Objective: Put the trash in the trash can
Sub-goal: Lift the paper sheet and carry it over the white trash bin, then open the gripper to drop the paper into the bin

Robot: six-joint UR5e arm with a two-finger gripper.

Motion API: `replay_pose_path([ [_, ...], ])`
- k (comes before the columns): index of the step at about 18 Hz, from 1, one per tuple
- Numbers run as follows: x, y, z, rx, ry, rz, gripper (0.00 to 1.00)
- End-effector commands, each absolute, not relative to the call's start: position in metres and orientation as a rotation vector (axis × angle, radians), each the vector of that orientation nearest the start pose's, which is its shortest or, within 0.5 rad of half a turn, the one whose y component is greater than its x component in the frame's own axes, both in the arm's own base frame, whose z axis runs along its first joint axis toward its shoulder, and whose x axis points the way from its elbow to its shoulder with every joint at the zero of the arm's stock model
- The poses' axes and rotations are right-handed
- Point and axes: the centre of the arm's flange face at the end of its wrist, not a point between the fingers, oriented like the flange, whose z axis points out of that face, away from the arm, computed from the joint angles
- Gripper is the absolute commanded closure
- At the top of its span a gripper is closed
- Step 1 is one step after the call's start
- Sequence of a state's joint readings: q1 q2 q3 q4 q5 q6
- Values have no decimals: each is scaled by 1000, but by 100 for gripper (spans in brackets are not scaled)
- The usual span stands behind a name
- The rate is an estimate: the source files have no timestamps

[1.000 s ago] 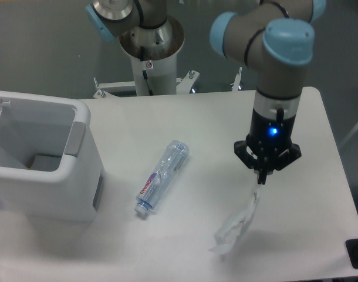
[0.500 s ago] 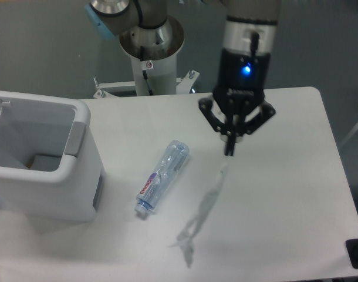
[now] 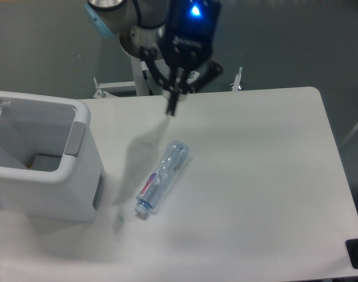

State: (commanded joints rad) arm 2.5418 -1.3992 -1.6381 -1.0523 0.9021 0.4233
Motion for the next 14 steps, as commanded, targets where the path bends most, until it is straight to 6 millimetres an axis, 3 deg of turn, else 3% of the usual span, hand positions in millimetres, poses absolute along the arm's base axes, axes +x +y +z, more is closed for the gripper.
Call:
replay_pose_path([
  [3, -224, 411, 612, -2234, -319, -177, 100],
  [6, -195, 422, 606, -2252, -262, -224, 100],
  [12, -161, 438, 590, -2286, -186, -292, 100],
  [14, -157, 439, 582, -2297, -175, -300, 95],
])
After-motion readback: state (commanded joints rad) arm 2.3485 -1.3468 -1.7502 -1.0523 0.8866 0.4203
